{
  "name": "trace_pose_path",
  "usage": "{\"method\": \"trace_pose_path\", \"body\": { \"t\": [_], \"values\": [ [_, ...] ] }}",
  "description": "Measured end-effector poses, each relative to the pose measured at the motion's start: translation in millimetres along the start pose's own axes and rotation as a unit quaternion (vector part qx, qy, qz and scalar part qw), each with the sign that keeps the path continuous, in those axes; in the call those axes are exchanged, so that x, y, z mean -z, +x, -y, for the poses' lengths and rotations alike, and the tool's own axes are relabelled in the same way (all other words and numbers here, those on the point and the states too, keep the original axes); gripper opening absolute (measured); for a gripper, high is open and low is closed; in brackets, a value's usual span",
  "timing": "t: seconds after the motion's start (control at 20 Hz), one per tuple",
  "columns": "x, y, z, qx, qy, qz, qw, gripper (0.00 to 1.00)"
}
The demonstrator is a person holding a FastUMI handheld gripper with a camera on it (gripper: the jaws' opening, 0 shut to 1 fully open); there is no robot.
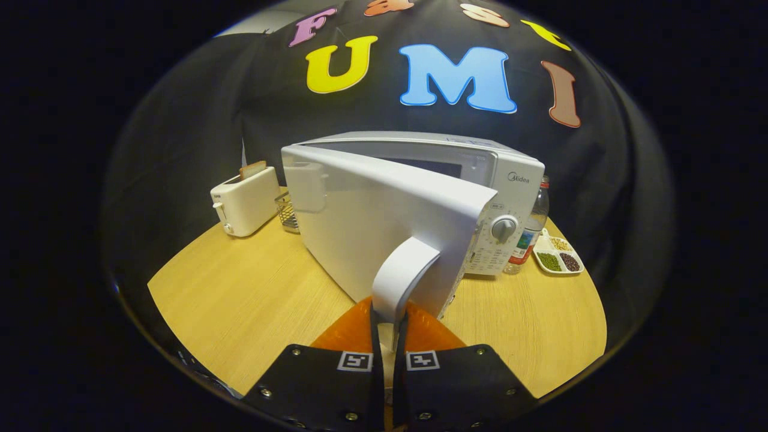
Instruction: Open the microwave, put the food inside, and close the microwave door.
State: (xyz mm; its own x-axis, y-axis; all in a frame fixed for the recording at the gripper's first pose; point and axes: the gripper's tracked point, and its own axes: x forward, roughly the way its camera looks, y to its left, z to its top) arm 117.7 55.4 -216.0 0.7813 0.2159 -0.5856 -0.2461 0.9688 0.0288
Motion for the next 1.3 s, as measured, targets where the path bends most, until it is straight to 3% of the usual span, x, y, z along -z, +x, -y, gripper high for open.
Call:
{"method": "trace_pose_path", "body": {
  "t": [0.5, 0.7, 1.05, 1.2, 1.3],
  "values": [
    [20, -29, -87, -0.054, -0.019, 0.0, 0.998, 0.11],
    [23, -39, -115, -0.06, -0.051, 0.012, 0.997, 0.13],
    [29, -53, -155, -0.062, -0.044, 0.021, 0.997, 0.13],
    [31, -58, -176, -0.078, -0.05, 0.03, 0.995, 0.22],
    [33, -59, -187, -0.085, -0.05, 0.03, 0.995, 0.22]
  ]
}}
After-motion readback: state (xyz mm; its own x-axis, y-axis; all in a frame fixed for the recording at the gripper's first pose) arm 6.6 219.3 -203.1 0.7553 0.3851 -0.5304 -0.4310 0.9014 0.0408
